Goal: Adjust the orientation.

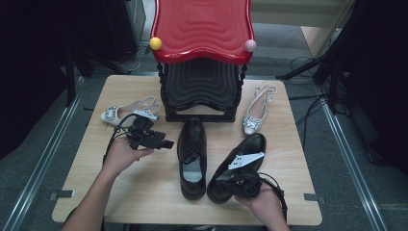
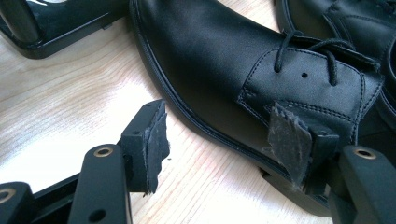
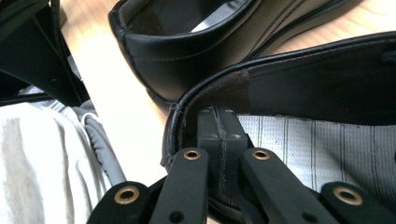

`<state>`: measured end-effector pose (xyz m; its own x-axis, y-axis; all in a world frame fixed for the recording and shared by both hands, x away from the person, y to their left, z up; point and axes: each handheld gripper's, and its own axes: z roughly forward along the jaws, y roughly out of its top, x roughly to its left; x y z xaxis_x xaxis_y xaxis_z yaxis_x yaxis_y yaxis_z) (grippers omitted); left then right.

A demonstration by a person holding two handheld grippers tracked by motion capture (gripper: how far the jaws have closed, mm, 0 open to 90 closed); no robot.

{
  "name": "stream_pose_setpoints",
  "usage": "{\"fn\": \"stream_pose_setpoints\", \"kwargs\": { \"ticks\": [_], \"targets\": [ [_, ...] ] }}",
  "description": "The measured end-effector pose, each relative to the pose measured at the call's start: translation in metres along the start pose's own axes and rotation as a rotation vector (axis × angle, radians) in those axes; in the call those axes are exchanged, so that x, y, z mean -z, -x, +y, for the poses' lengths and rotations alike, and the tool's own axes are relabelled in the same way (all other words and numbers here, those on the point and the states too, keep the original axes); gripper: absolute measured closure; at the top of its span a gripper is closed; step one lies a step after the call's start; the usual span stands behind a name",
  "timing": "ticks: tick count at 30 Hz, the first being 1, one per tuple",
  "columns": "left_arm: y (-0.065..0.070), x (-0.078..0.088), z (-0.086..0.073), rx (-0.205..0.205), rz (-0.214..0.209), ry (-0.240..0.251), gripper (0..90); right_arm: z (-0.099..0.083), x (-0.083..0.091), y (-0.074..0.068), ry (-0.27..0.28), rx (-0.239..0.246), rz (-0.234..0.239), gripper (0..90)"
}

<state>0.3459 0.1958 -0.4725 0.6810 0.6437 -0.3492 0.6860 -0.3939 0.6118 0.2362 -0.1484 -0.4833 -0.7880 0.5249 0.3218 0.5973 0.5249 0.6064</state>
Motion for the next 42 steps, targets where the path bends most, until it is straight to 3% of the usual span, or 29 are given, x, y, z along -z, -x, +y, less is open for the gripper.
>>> {"fn": "stream_pose_setpoints", "kwargs": {
  "ticks": [6, 7, 11, 16, 17, 18, 20, 22, 23, 24, 26, 28, 30, 38, 42],
  "targets": [
    [0.000, -0.002, 0.003, -0.003, -0.002, 0.001, 38.0, -0.005, 0.000, -0.008, -0.018, 0.023, 0.028, 90.0],
    [0.000, -0.003, 0.003, -0.004, -0.006, 0.001, 38.0, -0.006, 0.000, -0.012, -0.023, 0.049, 0.028, 90.0],
    [0.000, -0.005, 0.004, -0.011, -0.011, -0.002, 38.0, -0.006, 0.013, -0.011, 0.029, 0.057, -0.038, 90.0],
    [0.000, -0.005, 0.004, -0.004, -0.006, 0.002, 38.0, -0.009, 0.043, 0.010, 0.145, -0.010, -0.134, 90.0],
    [0.000, -0.005, 0.004, -0.004, -0.006, 0.002, 38.0, -0.009, 0.043, 0.010, 0.145, -0.010, -0.134, 90.0],
    [0.000, -0.005, 0.004, -0.006, -0.005, 0.002, 38.0, -0.013, 0.053, 0.020, 0.194, -0.051, -0.122, 90.0],
    [-0.001, -0.004, 0.004, -0.008, -0.008, 0.005, 38.0, -0.016, 0.061, 0.029, 0.221, -0.080, -0.163, 90.0],
    [0.000, -0.005, 0.005, -0.007, -0.006, 0.005, 38.0, -0.018, 0.065, 0.034, 0.232, -0.094, -0.170, 90.0],
    [0.000, -0.005, 0.005, -0.009, -0.005, 0.001, 38.0, -0.022, 0.070, 0.045, 0.251, -0.117, -0.220, 90.0],
    [0.000, -0.006, 0.005, -0.009, -0.005, 0.000, 38.0, -0.022, 0.070, 0.045, 0.251, -0.117, -0.220, 90.0],
    [0.000, -0.007, 0.005, -0.011, -0.005, -0.004, 38.0, -0.025, 0.071, 0.058, 0.235, -0.144, -0.300, 90.0],
    [0.001, -0.007, 0.005, -0.017, -0.005, -0.007, 38.0, -0.030, 0.068, 0.081, 0.215, -0.209, -0.349, 90.0],
    [0.001, -0.007, 0.005, -0.018, -0.003, -0.005, 38.0, -0.032, 0.064, 0.094, 0.205, -0.243, -0.372, 90.0],
    [0.003, -0.004, 0.003, -0.023, 0.008, 0.011, 38.1, -0.030, 0.046, 0.120, 0.150, -0.294, -0.441, 90.0],
    [0.004, -0.002, 0.001, -0.022, 0.019, 0.013, 38.2, -0.029, 0.043, 0.127, 0.126, -0.331, -0.427, 90.0]
  ]
}}
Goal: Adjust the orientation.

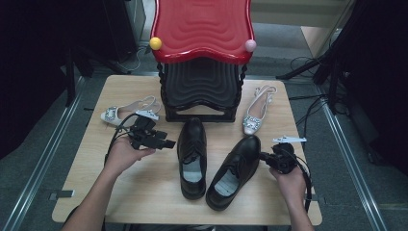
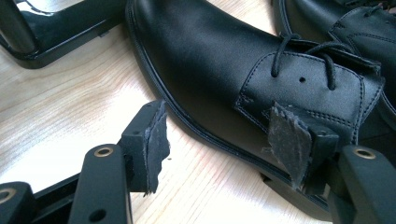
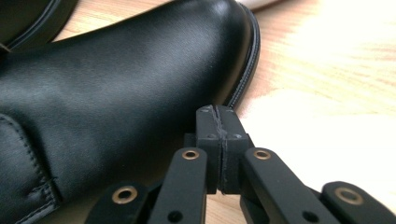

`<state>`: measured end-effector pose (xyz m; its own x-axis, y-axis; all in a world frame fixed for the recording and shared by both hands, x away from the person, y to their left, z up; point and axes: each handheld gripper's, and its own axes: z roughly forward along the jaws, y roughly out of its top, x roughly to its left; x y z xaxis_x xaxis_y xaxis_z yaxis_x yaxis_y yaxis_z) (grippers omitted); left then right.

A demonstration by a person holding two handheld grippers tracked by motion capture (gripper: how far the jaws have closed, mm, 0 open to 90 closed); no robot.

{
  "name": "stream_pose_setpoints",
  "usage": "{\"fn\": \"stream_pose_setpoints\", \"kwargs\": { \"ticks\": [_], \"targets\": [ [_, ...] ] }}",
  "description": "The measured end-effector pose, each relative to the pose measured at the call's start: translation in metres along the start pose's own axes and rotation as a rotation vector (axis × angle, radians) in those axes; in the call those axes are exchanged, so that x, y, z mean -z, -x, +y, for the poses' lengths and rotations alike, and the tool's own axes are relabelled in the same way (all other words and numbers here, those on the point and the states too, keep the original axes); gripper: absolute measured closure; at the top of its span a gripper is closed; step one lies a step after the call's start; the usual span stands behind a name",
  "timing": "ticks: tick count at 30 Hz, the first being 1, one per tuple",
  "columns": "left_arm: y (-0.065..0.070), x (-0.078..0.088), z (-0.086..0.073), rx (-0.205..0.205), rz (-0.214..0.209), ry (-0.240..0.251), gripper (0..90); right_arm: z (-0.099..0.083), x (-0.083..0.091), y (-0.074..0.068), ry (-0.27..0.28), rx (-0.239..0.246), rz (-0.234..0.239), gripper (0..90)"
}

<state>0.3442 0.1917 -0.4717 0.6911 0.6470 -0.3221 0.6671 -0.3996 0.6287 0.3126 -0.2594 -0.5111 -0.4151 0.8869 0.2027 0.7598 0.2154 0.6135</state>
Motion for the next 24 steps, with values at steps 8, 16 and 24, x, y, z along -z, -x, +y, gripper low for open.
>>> {"fn": "stream_pose_setpoints", "kwargs": {
  "ticks": [8, 16, 24],
  "targets": [
    [0.001, 0.004, -0.005, 0.001, 0.012, 0.005, 38.2, 0.006, -0.008, -0.011, -0.018, 0.018, 0.055, 90.0],
    [0.002, 0.007, -0.012, 0.005, 0.024, 0.006, 38.2, 0.016, -0.018, -0.025, -0.017, 0.055, 0.077, 90.0],
    [0.003, 0.013, -0.021, 0.015, 0.038, 0.009, 38.2, 0.030, -0.035, -0.042, -0.019, 0.106, 0.099, 90.0]
  ]
}}
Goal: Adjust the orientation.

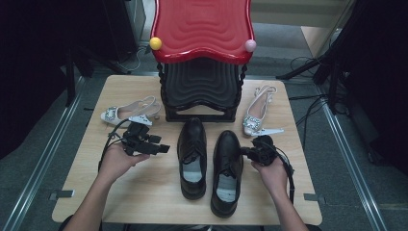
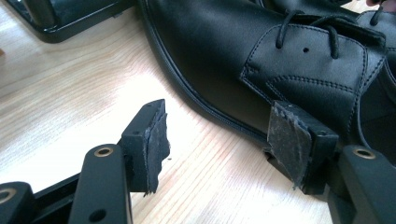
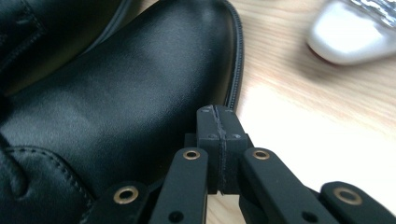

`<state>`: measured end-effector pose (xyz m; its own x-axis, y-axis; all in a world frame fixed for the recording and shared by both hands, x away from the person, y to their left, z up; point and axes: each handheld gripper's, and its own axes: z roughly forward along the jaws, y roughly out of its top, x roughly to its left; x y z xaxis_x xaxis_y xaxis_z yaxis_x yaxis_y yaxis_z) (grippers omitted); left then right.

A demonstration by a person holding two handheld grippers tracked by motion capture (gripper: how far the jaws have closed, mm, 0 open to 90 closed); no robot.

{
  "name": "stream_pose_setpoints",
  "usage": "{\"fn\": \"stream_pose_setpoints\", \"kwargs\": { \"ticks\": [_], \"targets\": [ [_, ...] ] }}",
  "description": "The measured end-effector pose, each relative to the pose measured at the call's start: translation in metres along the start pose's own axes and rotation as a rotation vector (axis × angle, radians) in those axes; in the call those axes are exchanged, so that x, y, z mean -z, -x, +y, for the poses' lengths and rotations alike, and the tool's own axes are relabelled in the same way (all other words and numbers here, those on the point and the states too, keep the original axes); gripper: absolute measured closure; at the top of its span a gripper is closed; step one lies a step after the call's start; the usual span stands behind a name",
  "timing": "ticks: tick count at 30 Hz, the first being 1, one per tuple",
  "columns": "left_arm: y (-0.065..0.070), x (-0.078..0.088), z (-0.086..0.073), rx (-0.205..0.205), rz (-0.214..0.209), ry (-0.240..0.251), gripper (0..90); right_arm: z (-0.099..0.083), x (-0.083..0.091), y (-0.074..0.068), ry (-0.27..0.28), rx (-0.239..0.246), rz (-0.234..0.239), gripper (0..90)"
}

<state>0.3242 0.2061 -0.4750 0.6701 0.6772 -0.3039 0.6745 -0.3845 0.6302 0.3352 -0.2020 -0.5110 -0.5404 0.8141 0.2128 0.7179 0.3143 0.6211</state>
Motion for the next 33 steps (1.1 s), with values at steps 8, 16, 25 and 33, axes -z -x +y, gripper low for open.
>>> {"fn": "stream_pose_setpoints", "kwargs": {
  "ticks": [8, 16, 25, 33],
  "targets": [
    [0.002, 0.004, -0.008, 0.008, 0.011, 0.008, 38.2, 0.014, -0.015, -0.013, -0.017, 0.045, 0.026, 90.0],
    [0.004, 0.005, -0.009, -0.004, 0.011, 0.009, 38.2, 0.019, -0.007, -0.014, 0.004, 0.046, 0.048, 90.0],
    [0.007, -0.002, -0.003, -0.016, -0.003, 0.005, 38.2, 0.011, 0.036, -0.040, 0.059, 0.087, 0.129, 89.3],
    [0.004, -0.012, 0.007, -0.025, -0.013, -0.007, 38.4, -0.001, 0.059, -0.061, 0.059, 0.105, 0.181, 89.4]
  ]
}}
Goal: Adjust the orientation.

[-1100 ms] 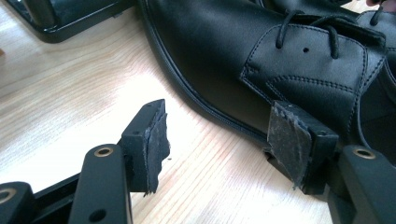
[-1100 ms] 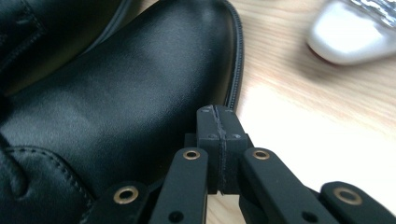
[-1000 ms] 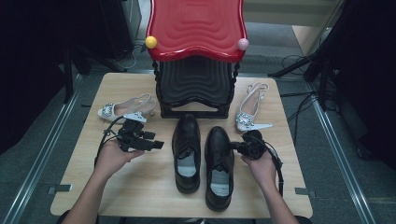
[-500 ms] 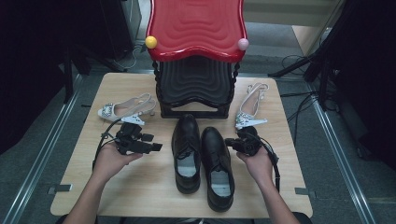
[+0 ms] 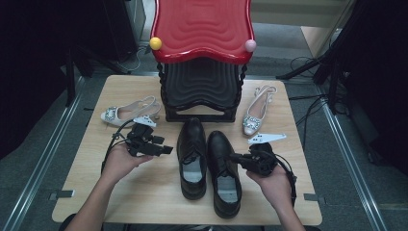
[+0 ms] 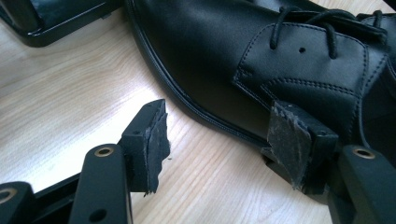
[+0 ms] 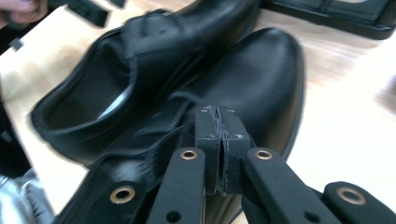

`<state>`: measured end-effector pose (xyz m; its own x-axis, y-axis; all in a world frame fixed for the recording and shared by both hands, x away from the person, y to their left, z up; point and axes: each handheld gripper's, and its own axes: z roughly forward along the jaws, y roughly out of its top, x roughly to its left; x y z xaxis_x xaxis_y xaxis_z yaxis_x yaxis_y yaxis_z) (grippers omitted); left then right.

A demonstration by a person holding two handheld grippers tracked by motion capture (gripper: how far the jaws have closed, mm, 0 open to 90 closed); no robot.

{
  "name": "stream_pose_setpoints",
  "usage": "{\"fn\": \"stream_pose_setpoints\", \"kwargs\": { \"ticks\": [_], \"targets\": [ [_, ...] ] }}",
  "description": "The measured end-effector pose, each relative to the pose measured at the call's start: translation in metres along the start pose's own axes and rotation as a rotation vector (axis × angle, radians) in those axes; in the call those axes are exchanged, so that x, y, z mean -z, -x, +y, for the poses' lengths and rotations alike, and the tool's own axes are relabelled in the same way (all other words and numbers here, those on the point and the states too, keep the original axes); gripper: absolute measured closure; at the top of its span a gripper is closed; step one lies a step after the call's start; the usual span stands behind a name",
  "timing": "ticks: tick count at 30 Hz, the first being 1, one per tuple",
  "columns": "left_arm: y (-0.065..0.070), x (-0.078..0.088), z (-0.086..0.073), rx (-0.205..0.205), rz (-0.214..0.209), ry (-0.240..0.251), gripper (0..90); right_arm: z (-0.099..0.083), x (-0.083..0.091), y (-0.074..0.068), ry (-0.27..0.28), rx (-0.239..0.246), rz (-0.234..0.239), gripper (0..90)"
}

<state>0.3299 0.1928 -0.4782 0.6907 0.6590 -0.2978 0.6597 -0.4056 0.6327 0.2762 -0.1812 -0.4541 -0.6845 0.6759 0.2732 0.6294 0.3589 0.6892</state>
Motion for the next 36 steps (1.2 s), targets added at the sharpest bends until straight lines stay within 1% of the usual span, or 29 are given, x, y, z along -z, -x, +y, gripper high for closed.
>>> {"fn": "stream_pose_setpoints", "kwargs": {
  "ticks": [3, 4, 5, 7, 8, 9, 10, 12, 13, 14, 15, 16, 17, 18, 21, 22, 24, 25, 26, 27, 28, 30, 36],
  "targets": [
    [-0.003, -0.002, 0.004, 0.003, -0.002, 0.000, 38.6, -0.003, 0.005, -0.011, 0.001, 0.012, 0.011, 89.4],
    [-0.004, -0.003, 0.005, 0.005, -0.006, 0.002, 38.7, -0.005, 0.009, -0.017, -0.002, 0.016, 0.029, 89.5],
    [-0.004, -0.003, 0.006, 0.005, -0.009, 0.004, 38.7, -0.005, 0.009, -0.017, -0.002, 0.016, 0.029, 89.5],
    [-0.004, -0.004, 0.009, -0.002, -0.009, -0.002, 38.7, -0.007, 0.011, -0.023, -0.001, 0.025, 0.041, 89.7],
    [-0.004, -0.004, 0.010, -0.004, -0.010, 0.000, 38.7, -0.008, 0.012, -0.026, -0.007, 0.025, 0.048, 89.9],
    [-0.004, -0.004, 0.011, -0.007, -0.013, 0.007, 38.7, -0.011, 0.012, -0.031, -0.015, 0.036, 0.057, 90.0],
    [-0.004, -0.004, 0.012, -0.005, -0.015, 0.010, 38.7, -0.011, 0.012, -0.031, -0.015, 0.036, 0.057, 90.0],
    [-0.004, -0.004, 0.013, -0.008, -0.017, 0.012, 38.7, -0.014, 0.012, -0.035, -0.023, 0.040, 0.074, 90.0],
    [-0.004, -0.004, 0.013, -0.008, -0.017, 0.011, 38.7, -0.016, 0.012, -0.037, -0.033, 0.046, 0.080, 90.0],
    [-0.005, -0.005, 0.013, -0.006, -0.016, 0.007, 38.7, -0.019, 0.008, -0.039, -0.056, 0.059, 0.084, 90.0],
    [-0.005, -0.005, 0.013, -0.007, -0.016, 0.005, 38.7, -0.019, 0.008, -0.039, -0.056, 0.059, 0.084, 90.0],
    [-0.004, -0.005, 0.013, -0.009, -0.016, 0.005, 38.7, -0.020, 0.006, -0.039, -0.072, 0.058, 0.082, 90.0],
    [-0.004, -0.005, 0.013, -0.010, -0.018, 0.006, 38.7, -0.021, 0.004, -0.039, -0.080, 0.062, 0.088, 90.0],
    [-0.004, -0.004, 0.013, -0.011, -0.017, 0.005, 38.7, -0.022, 0.002, -0.037, -0.082, 0.061, 0.108, 90.0],
    [-0.003, -0.004, 0.013, -0.012, -0.018, 0.007, 38.7, -0.022, 0.001, -0.036, -0.087, 0.060, 0.113, 90.0],
    [-0.003, -0.004, 0.013, -0.013, -0.016, 0.006, 38.7, -0.023, 0.002, -0.035, -0.103, 0.056, 0.135, 90.0],
    [-0.004, -0.003, 0.012, -0.016, -0.014, 0.005, 38.7, -0.023, 0.002, -0.035, -0.113, 0.064, 0.137, 90.0],
    [-0.003, -0.003, 0.012, -0.010, -0.013, 0.012, 38.7, -0.025, -0.001, -0.035, -0.142, 0.076, 0.116, 90.0],
    [-0.003, -0.003, 0.011, -0.007, -0.014, 0.014, 38.7, -0.025, -0.001, -0.035, -0.142, 0.076, 0.116, 90.0],
    [-0.004, -0.002, 0.011, -0.005, -0.012, 0.013, 38.7, -0.025, -0.004, -0.033, -0.150, 0.083, 0.100, 90.0],
    [-0.004, -0.002, 0.011, -0.007, -0.010, 0.012, 38.6, -0.026, -0.006, -0.032, -0.161, 0.079, 0.101, 90.0],
    [-0.004, -0.002, 0.010, -0.006, -0.011, 0.011, 38.7, -0.025, -0.011, -0.031, -0.140, 0.093, 0.088, 90.0],
    [-0.002, -0.001, 0.008, -0.008, -0.008, 0.011, 38.6, -0.023, -0.019, -0.030, -0.136, 0.105, 0.081, 90.0]
  ]
}}
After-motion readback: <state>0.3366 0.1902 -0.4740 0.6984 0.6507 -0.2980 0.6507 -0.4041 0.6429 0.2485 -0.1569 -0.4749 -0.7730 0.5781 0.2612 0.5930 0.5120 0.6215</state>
